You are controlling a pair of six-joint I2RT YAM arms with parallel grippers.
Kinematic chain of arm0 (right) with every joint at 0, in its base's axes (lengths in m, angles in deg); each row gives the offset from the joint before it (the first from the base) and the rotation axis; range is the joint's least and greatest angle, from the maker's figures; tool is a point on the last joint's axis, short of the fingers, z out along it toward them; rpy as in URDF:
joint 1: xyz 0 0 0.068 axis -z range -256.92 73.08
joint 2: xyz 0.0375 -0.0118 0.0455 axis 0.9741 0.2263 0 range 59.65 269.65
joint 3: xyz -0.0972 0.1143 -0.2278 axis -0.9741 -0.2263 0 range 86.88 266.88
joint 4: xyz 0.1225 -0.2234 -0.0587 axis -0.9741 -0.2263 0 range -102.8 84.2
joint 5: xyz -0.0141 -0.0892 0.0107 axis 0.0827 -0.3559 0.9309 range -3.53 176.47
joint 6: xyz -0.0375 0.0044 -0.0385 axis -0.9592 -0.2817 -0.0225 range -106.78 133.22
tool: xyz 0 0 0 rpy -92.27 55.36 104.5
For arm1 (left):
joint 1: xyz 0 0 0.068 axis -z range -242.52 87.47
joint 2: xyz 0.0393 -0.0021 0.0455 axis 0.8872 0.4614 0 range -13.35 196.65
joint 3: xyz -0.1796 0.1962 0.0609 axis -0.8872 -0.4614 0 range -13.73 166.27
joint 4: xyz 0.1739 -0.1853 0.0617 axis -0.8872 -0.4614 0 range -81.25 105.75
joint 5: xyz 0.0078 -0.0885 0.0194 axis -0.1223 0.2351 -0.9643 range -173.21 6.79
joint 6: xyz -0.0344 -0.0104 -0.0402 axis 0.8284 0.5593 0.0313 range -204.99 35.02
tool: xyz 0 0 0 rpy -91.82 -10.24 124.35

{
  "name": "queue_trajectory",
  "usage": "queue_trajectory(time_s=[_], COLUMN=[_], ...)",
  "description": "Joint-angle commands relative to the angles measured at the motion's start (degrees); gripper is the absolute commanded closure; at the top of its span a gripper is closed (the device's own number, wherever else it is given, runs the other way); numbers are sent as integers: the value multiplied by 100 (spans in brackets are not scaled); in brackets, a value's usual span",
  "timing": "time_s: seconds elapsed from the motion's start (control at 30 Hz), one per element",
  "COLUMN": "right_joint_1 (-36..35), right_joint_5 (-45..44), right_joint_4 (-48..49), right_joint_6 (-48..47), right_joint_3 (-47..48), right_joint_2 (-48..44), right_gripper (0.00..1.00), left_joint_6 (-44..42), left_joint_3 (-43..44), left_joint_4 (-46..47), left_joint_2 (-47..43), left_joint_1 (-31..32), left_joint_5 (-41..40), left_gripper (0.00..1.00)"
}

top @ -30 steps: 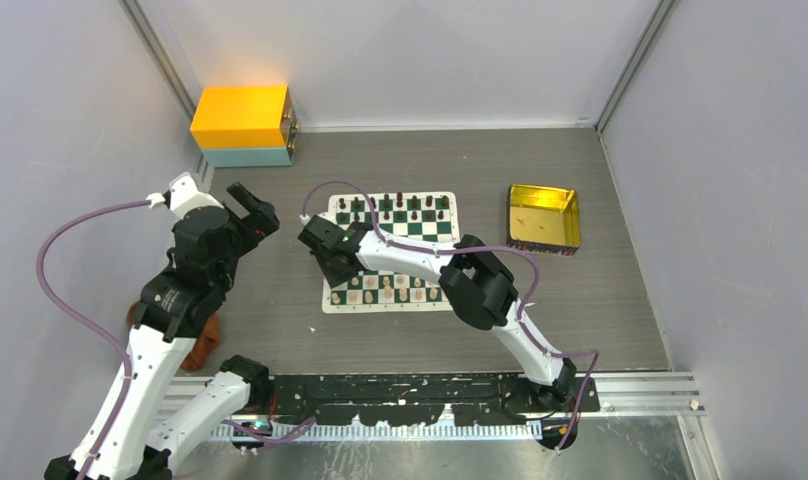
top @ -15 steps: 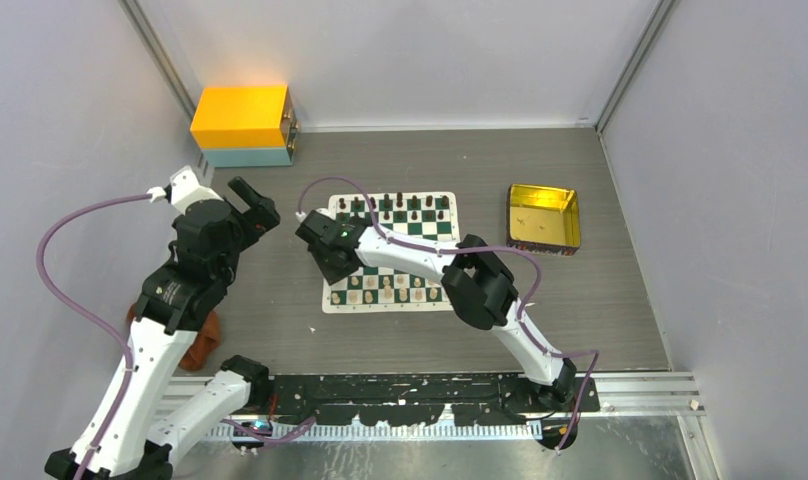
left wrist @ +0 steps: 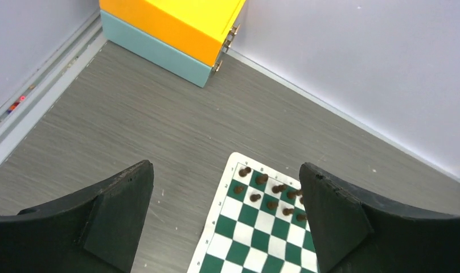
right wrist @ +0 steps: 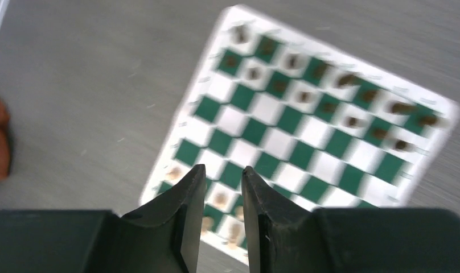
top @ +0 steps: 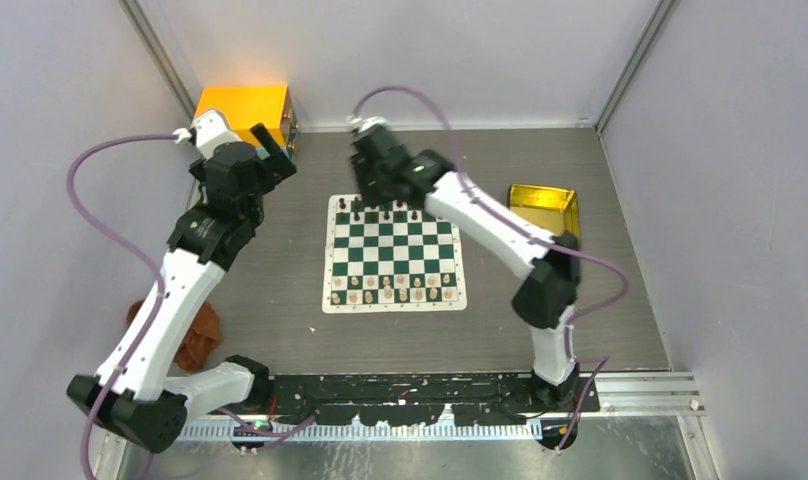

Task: Set up the chess pieces on the board
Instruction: Reset both arms

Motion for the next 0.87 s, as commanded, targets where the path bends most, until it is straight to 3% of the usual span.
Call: queue_trajectory(time_s=[0.0,0.13,0.33,0.67,0.77,0.8,0.83], right_joint_1=[1270,2079,2551,2759,2942,3025,3102], right_joint_5=[-433,-930,-1895,-2590,-2420,-2240,-2082], right_joint_4=[221,529,722,1303,1657,1843,1983], right_joint_6=[231,128,73,60,79,88,113], right_joint_3=[-1297,-2442,-3392,-4264,-4675,-4831,-4926], right_joint_2=[-1430,-2174,-2497,-2813,-3114,-3259,-3364], right_gripper=[63,55,50,49,50,48,40], left_joint_6=[-450,-711,-1080,-1350,-1409,-1426,-1443], left_joint_3=[-285,-752,-1772,-2352,-2419,-2430,-2431], left_joint_4=[1360,2239,3516,3813,3817,3812,3815], left_joint_2=[580,1097,1348,1559,1567,1561,1560], left_joint_1=[-90,-189,-244,-258,-258,-258,-258], left_joint_5=[-194,-104,-109,-13,0,-10,-12], left_gripper=[0,0,0,0,0,0,0])
